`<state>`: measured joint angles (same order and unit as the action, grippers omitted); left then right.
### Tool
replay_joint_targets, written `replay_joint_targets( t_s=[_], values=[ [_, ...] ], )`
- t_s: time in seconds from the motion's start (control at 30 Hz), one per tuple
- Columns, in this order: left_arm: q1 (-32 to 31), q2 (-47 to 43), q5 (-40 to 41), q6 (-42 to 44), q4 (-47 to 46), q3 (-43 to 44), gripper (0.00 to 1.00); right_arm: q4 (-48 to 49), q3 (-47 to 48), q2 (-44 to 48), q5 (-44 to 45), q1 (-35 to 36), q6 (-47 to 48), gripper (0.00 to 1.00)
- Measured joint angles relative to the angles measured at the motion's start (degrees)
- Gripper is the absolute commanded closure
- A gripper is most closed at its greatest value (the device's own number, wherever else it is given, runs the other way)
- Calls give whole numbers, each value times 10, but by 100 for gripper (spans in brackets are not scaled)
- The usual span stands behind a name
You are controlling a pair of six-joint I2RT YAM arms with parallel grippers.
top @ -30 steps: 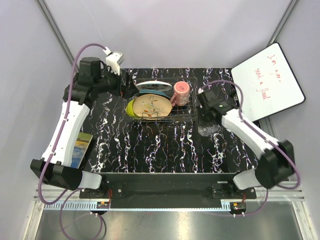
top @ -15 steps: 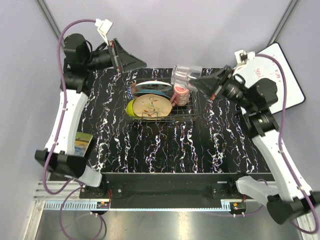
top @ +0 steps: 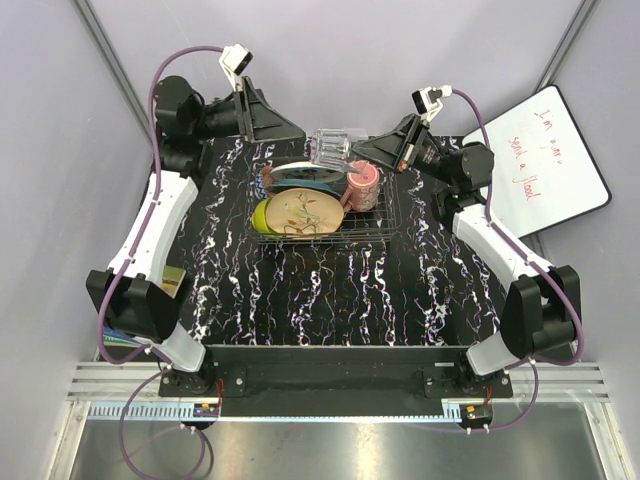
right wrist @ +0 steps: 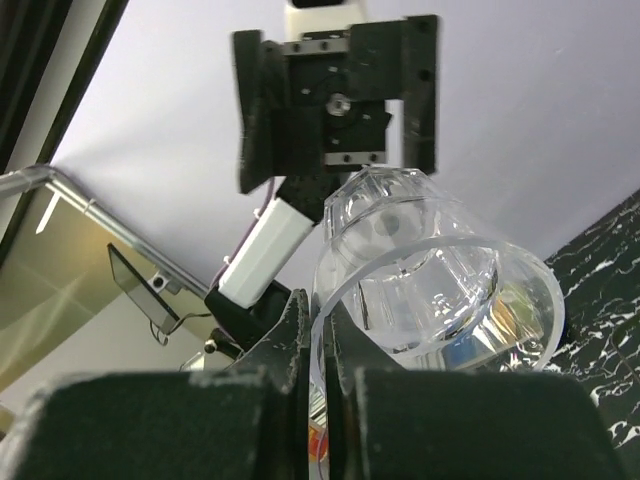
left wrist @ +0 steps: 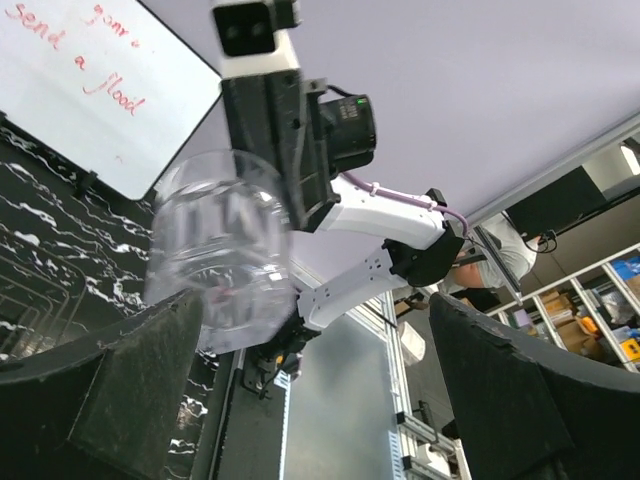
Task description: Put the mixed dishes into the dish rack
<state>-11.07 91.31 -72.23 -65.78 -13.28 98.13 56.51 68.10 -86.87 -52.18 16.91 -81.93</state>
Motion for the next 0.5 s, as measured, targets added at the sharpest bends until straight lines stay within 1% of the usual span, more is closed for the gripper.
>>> replay_joint_targets(
  t_s=[0.1, 0.23, 0.5],
  values=[
    [-6, 0, 4, 37, 38, -9, 1, 30, 6, 0, -5, 0, -14, 100],
    [-13, 0, 30, 111, 113, -11, 1, 49, 8, 0, -13, 0, -24, 100],
    [-52, 0, 71, 177, 176, 4, 1, 70, 21, -14, -22, -4, -41, 100]
  ],
)
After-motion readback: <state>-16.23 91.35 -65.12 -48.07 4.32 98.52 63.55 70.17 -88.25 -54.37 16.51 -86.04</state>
